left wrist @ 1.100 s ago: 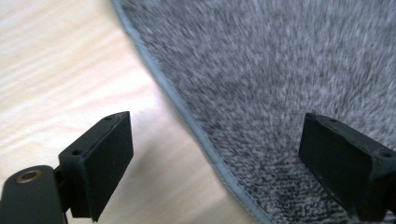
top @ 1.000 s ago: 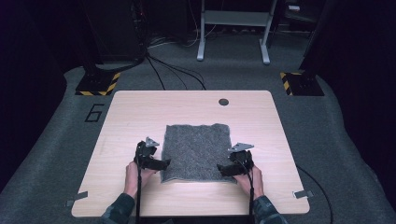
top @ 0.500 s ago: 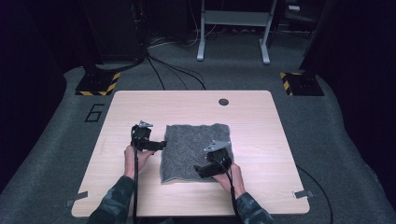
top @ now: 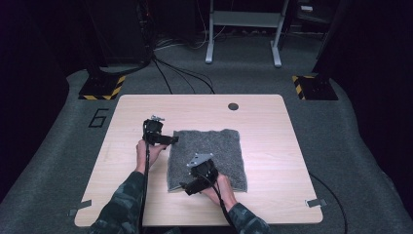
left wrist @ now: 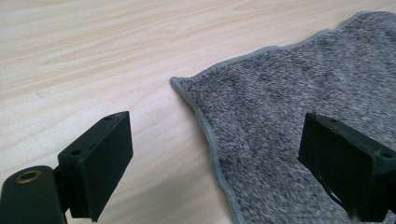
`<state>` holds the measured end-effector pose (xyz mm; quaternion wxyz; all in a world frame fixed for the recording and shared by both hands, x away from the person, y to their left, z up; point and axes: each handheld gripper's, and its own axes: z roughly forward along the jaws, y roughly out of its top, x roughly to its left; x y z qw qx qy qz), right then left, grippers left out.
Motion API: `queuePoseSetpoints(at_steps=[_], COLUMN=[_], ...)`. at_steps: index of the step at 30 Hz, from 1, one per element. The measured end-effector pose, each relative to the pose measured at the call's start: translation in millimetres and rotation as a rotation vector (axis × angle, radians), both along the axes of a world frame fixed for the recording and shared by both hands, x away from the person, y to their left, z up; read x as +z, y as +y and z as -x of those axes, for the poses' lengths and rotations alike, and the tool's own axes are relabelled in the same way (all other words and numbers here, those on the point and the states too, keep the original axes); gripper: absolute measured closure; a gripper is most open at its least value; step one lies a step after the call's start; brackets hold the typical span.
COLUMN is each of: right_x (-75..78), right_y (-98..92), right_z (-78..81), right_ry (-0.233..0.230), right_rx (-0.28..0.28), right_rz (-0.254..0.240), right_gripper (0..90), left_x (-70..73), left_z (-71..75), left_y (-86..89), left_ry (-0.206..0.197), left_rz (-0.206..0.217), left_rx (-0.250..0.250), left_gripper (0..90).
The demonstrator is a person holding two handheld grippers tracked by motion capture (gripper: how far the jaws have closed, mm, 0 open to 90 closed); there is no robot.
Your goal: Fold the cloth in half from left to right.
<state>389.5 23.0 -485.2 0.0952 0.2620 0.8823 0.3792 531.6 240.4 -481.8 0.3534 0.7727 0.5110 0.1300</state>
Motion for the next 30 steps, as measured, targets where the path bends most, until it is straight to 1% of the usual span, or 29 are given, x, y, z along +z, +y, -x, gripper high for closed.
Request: queuePoseSetpoints(at_steps=[1, 2, 3, 4, 5, 6, 7, 8, 9, 10, 11, 12, 13, 14, 15, 16, 17, 19, 20, 21, 22, 23, 24, 25, 26, 27, 28, 29, 30], right_x=[0.1, 0.5, -0.5, -0.6, -0.6, -1.4, -1.7, -2.3, -2.3, -3.1, -4.6, -5.1, -7.5, -7.9, -9.1, -11.0, -11.1, -13.7, -14.5, -16.2, -16.7, -18.5, -19.8, -21.5, -22.9, -23.7, -25.7, -26.4, -26.8], right_y=[4.2, 7.1, 10.7, 14.0, 17.8, 21.5, 24.8, 28.7, 32.3, 36.1, 39.2, 42.0, 45.6, 47.8, 50.9, 54.2, 55.9, 60.6, 62.0, 63.4, 64.0, 65.0, 65.4, 66.1, 66.1, 65.9, 66.9, 66.5, 66.8], right_z=[0.8, 1.2, 1.0, 2.0, 2.9, 2.9, 3.6, 4.6, 5.7, 7.1, 7.5, 7.9, 9.0, 9.4, 10.7, 12.7, 13.6, 16.3, 16.9, 16.4, 16.3, 16.8, 16.1, 15.9, 14.9, 13.8, 13.7, 12.0, 12.2], right_ry=[0.001, 0.008, 0.003, 0.014, 0.021, 0.011, 0.006, 0.009, 0.014, 0.012, 0.004, 0.010, -0.005, 0.004, 0.006, -0.007, 0.004, -0.010, -0.007, -0.022, -0.014, -0.019, -0.007, -0.009, -0.014, -0.007, -0.009, -0.002, 0.009], right_rx=[0.003, 0.022, 0.033, 0.034, 0.036, 0.047, 0.059, 0.064, 0.072, 0.071, 0.079, 0.085, 0.080, 0.089, 0.087, 0.074, 0.090, 0.085, 0.087, 0.088, 0.091, 0.077, 0.077, 0.063, 0.064, 0.069, 0.052, 0.065, 0.062], right_rz=[-0.005, 0.003, -0.006, -0.011, -0.011, -0.013, -0.008, -0.004, 0.011, 0.012, 0.012, 0.027, 0.018, 0.024, 0.026, 0.028, 0.040, 0.049, 0.062, 0.062, 0.074, 0.077, 0.081, 0.076, 0.075, 0.082, 0.075, 0.093, 0.097], right_gripper=[10.6, 10.9, 11.1, 11.5, 12.1, 13.3, 13.7, 14.2, 15.4, 17.4, 18.4, 20.6, 23.5, 26.0, 28.5, 32.8, 35.4, 41.7, 43.9, 46.2, 48.7, 50.9, 52.1, 53.8, 54.8, 56.2, 57.6, 60.2, 62.9], left_x=[-0.2, 0.2, -0.1, -0.4, -0.4, -1.3, -2.1, -2.9, -4.5, -6.4, -8.3, -9.4, -10.7, -12.1, -12.4, -13.2, -13.2, -12.7, -13.1, -13.5, -14.0, -14.3, -15.5, -16.3, -16.9, -17.8, -17.8, -19.3, -20.9], left_z=[-1.9, -4.1, -5.9, -7.3, -9.6, -11.4, -13.3, -15.2, -16.6, -18.5, -20.0, -21.3, -23.0, -25.0, -26.5, -28.2, -30.3, -33.8, -35.2, -36.4, -37.2, -38.3, -38.7, -39.8, -39.9, -40.9, -40.9, -42.0, -42.6], left_y=[-1.0, -0.2, -0.6, -1.5, -1.1, -1.6, -1.9, -2.2, -3.6, -4.4, -5.7, -5.6, -6.2, -7.0, -7.4, -8.4, -8.7, -9.5, -9.4, -10.1, -10.3, -9.6, -11.3, -10.9, -11.4, -11.9, -11.9, -12.9, -13.6], left_ry=[0.001, 0.006, 0.002, 0.002, 0.011, 0.012, 0.011, 0.012, 0.014, 0.018, 0.020, 0.024, 0.030, 0.027, 0.030, 0.026, 0.029, 0.033, 0.022, 0.027, 0.032, 0.036, 0.038, 0.035, 0.046, 0.043, 0.043, 0.053, 0.053], left_rz=[0.001, -0.008, -0.007, -0.004, -0.008, 0.002, 0.001, -0.011, -0.014, -0.024, -0.023, -0.024, -0.015, -0.017, -0.023, -0.024, -0.031, -0.026, -0.036, -0.040, -0.039, -0.039, -0.040, -0.049, -0.040, -0.049, -0.049, -0.057, -0.064], left_rx=[0.005, -0.012, -0.012, -0.004, -0.014, -0.009, -0.008, -0.014, -0.012, -0.019, -0.016, -0.023, -0.019, -0.017, -0.021, -0.015, -0.015, -0.007, -0.011, -0.011, -0.004, -0.007, 0.011, 0.005, 0.014, 0.017, 0.017, 0.009, 0.008], left_gripper=[10.4, 10.8, 11.5, 11.8, 12.3, 12.5, 13.0, 13.8, 14.4, 14.7, 15.4, 16.9, 18.2, 19.1, 21.0, 22.2, 24.0, 27.1, 29.0, 31.1, 33.3, 35.3, 38.3, 40.3, 41.8, 44.1, 45.2, 47.6, 48.9])
